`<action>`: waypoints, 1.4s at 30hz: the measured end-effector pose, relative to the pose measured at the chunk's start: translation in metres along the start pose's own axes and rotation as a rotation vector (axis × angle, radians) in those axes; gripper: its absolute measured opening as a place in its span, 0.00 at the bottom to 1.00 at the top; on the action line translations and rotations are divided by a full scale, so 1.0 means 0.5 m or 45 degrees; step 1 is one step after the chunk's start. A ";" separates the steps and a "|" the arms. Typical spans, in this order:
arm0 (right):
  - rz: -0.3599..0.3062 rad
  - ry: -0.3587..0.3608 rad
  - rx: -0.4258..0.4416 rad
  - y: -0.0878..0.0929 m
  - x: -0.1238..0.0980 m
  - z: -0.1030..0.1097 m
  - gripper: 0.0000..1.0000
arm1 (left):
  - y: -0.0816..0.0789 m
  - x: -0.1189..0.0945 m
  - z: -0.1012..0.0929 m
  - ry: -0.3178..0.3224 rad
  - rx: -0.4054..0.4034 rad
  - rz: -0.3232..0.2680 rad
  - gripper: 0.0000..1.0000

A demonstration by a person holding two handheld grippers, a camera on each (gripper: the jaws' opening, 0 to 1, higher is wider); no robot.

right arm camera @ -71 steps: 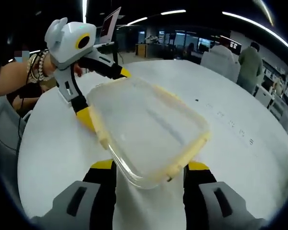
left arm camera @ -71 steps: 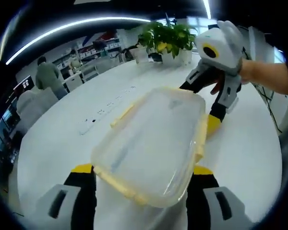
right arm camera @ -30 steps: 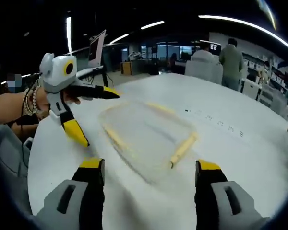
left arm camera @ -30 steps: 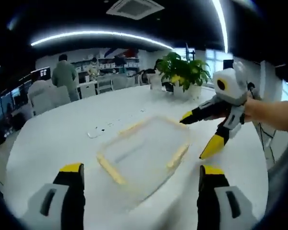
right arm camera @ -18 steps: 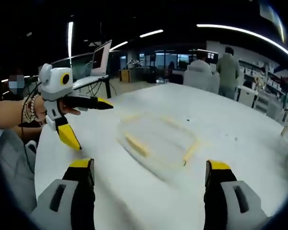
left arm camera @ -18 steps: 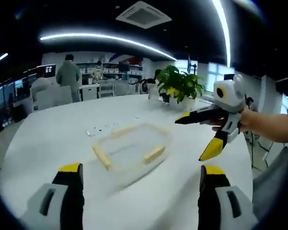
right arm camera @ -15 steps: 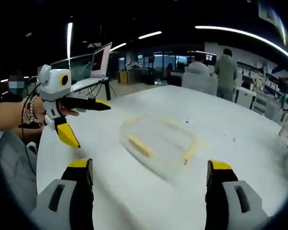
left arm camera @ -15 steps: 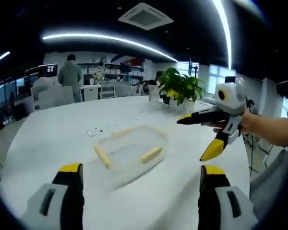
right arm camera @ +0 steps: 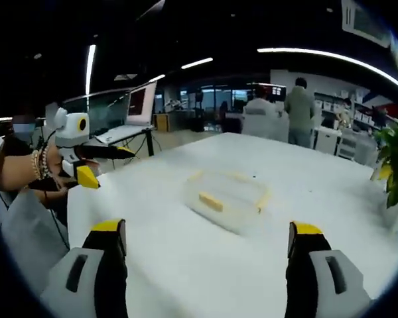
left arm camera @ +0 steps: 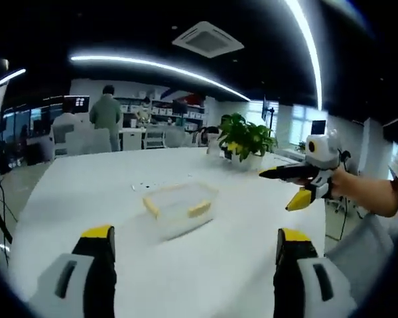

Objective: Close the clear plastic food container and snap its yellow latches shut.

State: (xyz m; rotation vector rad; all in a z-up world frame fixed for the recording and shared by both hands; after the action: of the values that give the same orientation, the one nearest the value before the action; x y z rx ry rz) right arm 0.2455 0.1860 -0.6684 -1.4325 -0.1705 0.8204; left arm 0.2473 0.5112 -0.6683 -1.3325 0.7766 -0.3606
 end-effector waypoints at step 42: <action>-0.001 0.288 0.062 0.156 -0.242 0.118 0.91 | 0.122 -0.271 -0.090 -0.132 -0.098 -0.036 0.99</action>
State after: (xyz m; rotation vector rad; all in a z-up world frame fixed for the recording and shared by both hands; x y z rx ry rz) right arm 0.0936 0.1564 -0.6855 -1.4673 0.0207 0.6517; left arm 0.1096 0.5798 -0.6880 -1.4245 0.6910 -0.2838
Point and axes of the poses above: the point that each gripper's makers call its tool centre point, and the gripper's own axes: x roughly forward along the fingers, z roughly to its left, y roughly out of its underside, the point moved 10 cm from there along -x, roughly backward along the fingers, and after that the axes turned 8 degrees about x, right-handed, at the moved point
